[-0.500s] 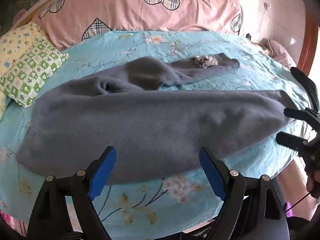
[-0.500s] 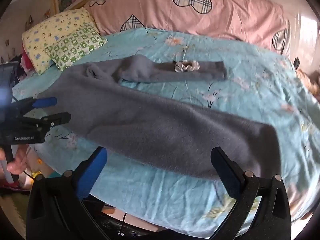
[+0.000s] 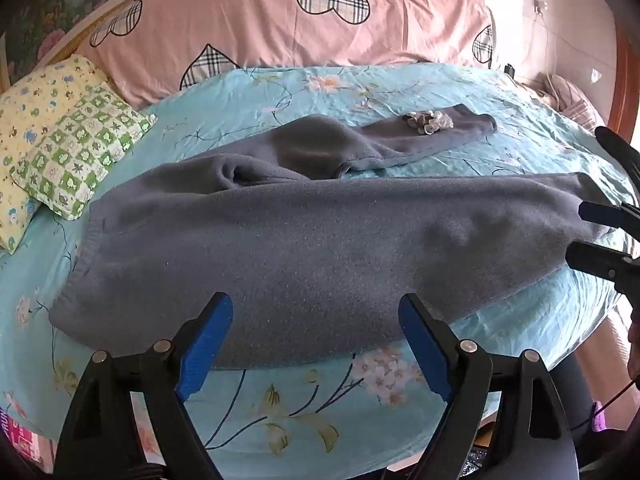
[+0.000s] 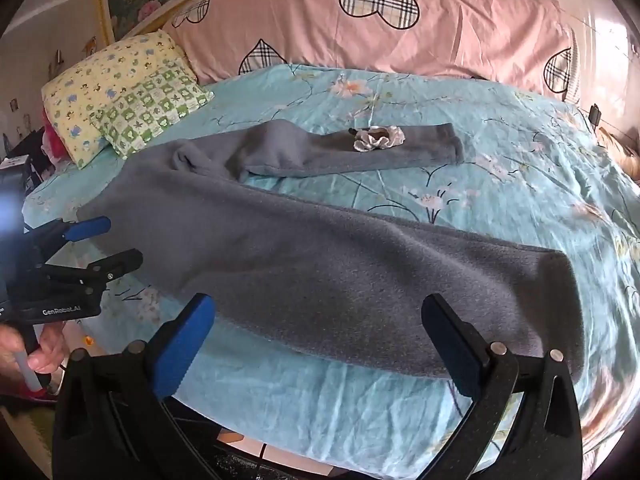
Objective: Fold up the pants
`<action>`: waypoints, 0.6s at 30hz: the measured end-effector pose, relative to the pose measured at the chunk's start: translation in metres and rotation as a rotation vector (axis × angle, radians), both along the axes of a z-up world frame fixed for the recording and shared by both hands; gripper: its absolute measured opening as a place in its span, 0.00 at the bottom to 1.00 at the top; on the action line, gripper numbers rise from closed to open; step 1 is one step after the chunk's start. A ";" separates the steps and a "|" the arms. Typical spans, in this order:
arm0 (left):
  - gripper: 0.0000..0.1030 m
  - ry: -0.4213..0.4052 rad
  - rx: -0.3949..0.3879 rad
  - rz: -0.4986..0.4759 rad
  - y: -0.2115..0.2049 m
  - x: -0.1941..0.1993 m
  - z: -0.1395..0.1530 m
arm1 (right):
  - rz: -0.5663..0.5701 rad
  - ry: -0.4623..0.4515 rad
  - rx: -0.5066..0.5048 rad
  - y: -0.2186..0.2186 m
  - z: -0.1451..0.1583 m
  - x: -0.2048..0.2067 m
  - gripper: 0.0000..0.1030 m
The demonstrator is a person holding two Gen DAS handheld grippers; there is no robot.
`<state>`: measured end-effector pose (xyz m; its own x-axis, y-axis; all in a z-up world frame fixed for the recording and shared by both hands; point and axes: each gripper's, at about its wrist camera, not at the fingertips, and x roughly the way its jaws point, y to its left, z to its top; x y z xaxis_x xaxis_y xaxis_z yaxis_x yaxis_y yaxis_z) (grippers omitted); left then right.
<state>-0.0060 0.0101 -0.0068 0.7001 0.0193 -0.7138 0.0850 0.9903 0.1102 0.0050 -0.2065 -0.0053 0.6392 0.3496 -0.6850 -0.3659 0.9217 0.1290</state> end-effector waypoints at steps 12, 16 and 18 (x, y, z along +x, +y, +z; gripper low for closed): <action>0.83 0.009 -0.002 0.008 0.000 0.002 -0.003 | 0.008 -0.008 0.003 0.009 -0.002 -0.005 1.00; 0.83 0.009 -0.004 0.005 0.000 0.002 -0.002 | 0.015 -0.017 0.006 0.011 0.001 -0.006 1.00; 0.83 0.010 -0.005 0.004 0.000 0.002 -0.002 | 0.017 -0.022 0.006 0.013 0.001 -0.008 1.00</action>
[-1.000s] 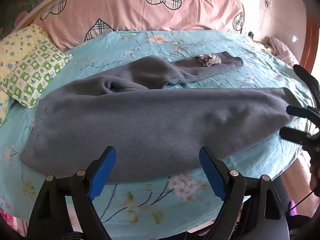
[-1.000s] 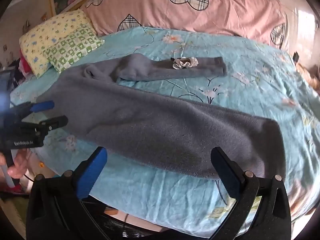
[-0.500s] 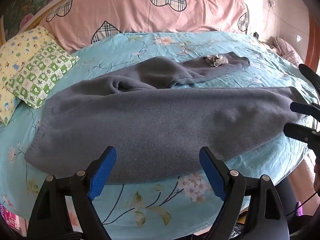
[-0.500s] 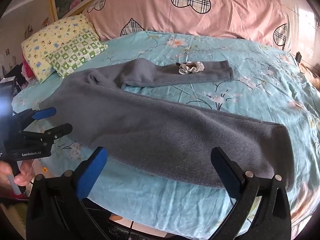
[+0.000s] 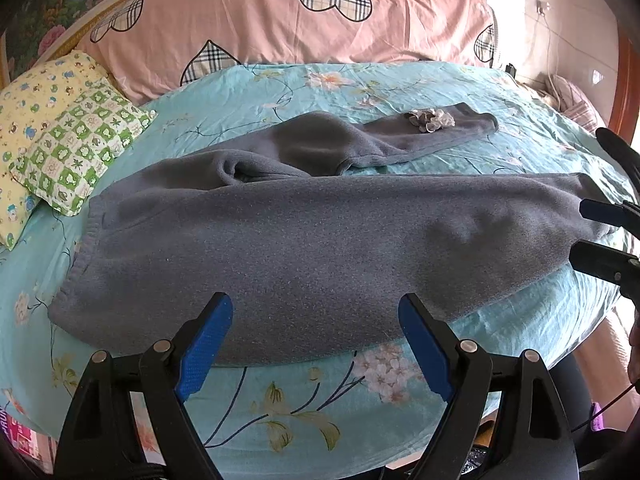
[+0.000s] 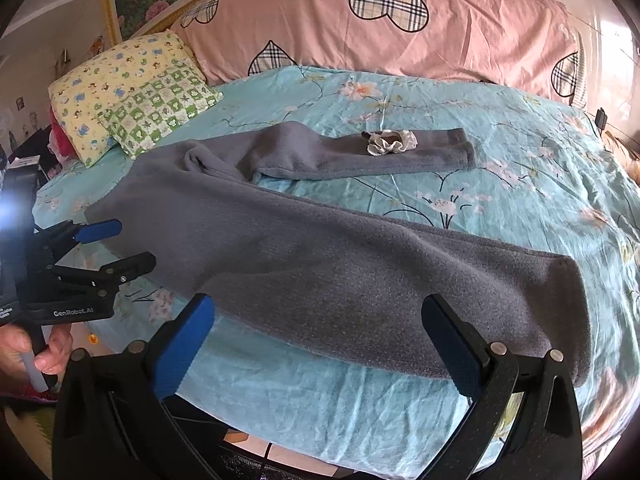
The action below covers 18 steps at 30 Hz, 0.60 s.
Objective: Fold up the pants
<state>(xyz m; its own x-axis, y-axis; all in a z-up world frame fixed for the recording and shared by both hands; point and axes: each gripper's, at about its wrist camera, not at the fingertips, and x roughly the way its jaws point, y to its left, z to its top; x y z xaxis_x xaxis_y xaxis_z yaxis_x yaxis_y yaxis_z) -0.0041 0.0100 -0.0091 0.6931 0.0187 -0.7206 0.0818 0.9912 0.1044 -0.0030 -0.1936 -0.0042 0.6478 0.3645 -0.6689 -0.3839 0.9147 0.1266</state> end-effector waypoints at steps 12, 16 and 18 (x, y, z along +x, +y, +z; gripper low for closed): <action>0.83 0.007 -0.009 -0.002 0.001 0.001 -0.001 | 0.016 -0.006 0.004 0.004 0.004 0.001 1.00; 0.83 0.009 -0.012 -0.002 0.001 0.002 -0.002 | 0.016 -0.006 0.006 0.005 0.004 0.001 1.00; 0.83 0.010 -0.015 -0.003 0.002 0.002 -0.002 | 0.017 -0.006 0.004 0.004 0.004 0.001 1.00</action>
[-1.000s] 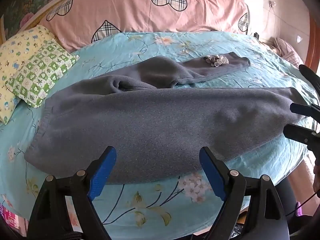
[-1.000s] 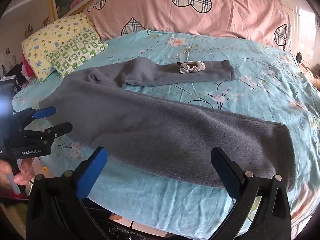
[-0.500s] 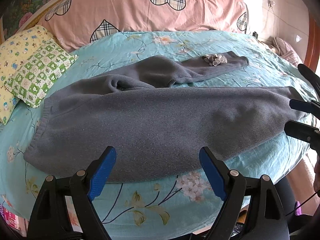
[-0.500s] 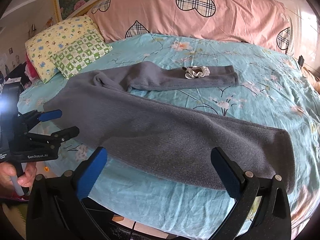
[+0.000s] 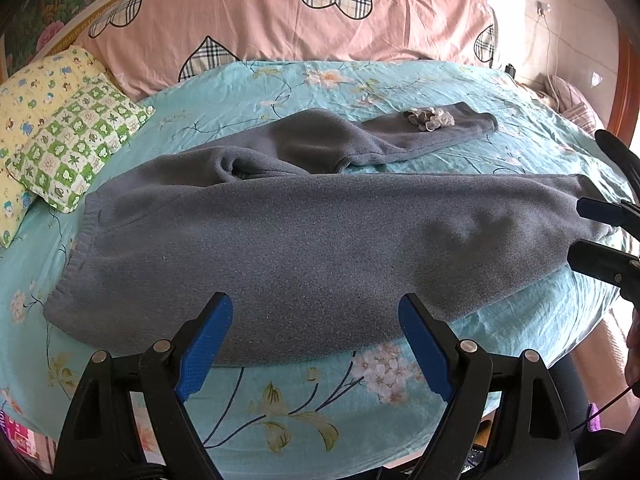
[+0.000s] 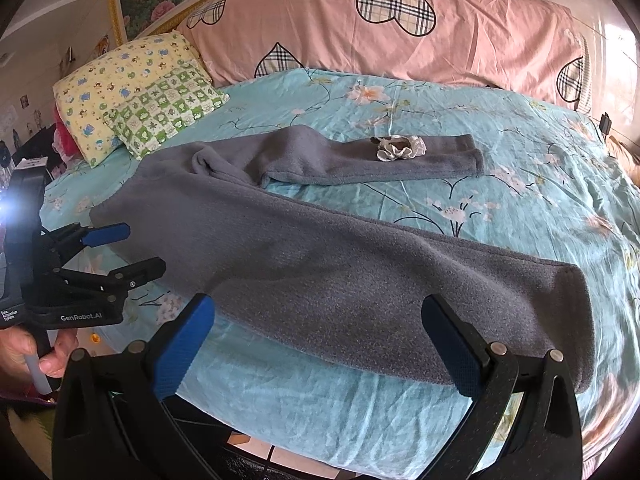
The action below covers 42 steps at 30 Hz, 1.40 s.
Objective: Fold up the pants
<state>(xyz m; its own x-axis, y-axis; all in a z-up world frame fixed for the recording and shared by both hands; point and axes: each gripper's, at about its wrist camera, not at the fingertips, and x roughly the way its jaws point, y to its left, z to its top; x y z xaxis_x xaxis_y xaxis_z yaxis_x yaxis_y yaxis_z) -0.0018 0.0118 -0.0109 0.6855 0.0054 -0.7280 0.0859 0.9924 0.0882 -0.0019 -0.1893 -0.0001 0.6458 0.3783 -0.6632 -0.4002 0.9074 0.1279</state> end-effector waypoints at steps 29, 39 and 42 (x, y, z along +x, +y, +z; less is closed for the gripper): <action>0.83 0.032 -0.045 -0.012 0.004 0.010 -0.005 | 0.031 0.010 0.008 0.010 0.003 0.009 1.00; 0.83 0.052 -0.076 -0.045 0.006 0.019 -0.005 | 0.039 0.018 0.016 0.011 0.002 0.013 1.00; 0.83 0.051 -0.089 -0.063 0.009 0.027 -0.001 | 0.047 0.013 0.017 0.010 0.006 0.017 1.00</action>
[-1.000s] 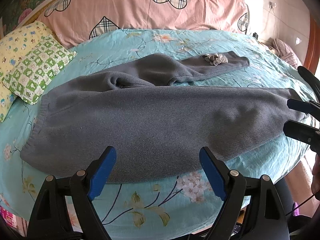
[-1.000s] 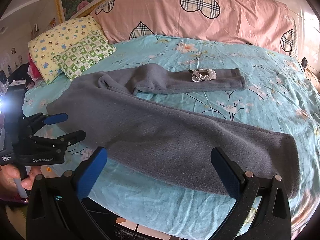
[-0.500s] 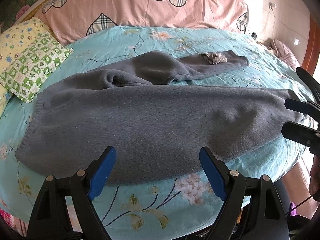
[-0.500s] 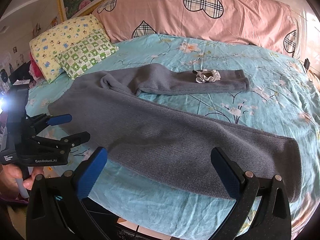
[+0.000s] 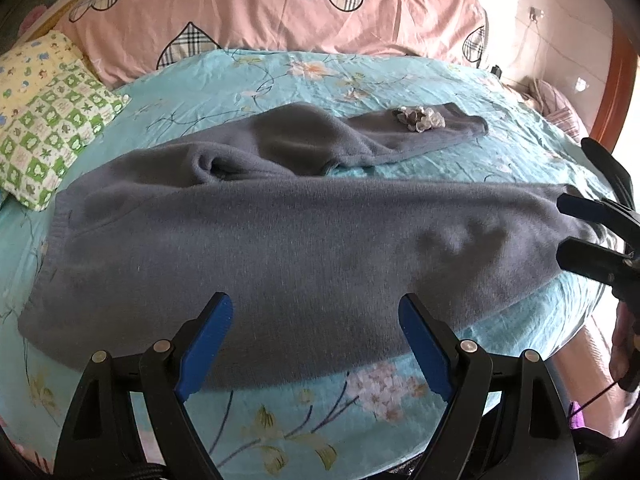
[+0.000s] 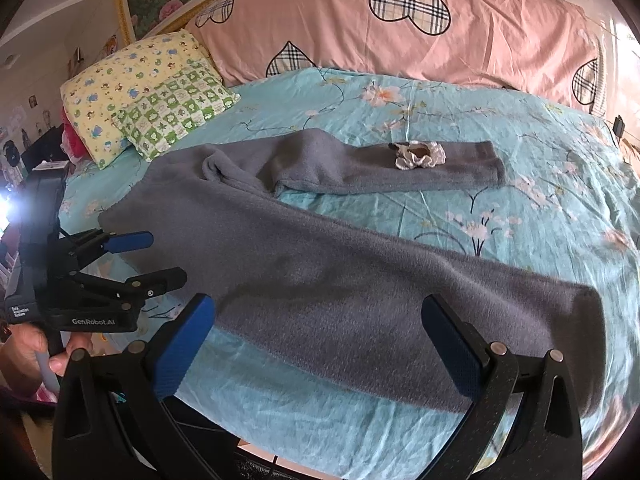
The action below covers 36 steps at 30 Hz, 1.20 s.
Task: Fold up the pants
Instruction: 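Close the right tool on the scrunchie cuff while the left tool grips the pants edge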
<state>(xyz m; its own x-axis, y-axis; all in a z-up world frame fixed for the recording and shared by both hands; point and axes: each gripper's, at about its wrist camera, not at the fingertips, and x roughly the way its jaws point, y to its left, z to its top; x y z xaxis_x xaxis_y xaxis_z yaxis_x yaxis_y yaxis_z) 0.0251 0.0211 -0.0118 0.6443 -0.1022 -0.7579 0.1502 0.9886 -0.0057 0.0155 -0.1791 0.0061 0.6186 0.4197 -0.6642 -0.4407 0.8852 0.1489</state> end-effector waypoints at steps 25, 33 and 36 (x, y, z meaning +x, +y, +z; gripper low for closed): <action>0.83 0.049 -0.088 -0.208 0.011 0.180 0.051 | -0.168 0.111 0.130 -0.078 0.032 0.178 1.00; 0.83 0.124 -0.048 -0.325 -0.004 0.257 0.037 | -0.222 0.197 0.152 -0.101 0.011 0.251 0.94; 0.83 0.161 -0.054 -0.361 -0.007 0.283 0.027 | -0.224 0.234 0.143 -0.106 0.001 0.274 0.88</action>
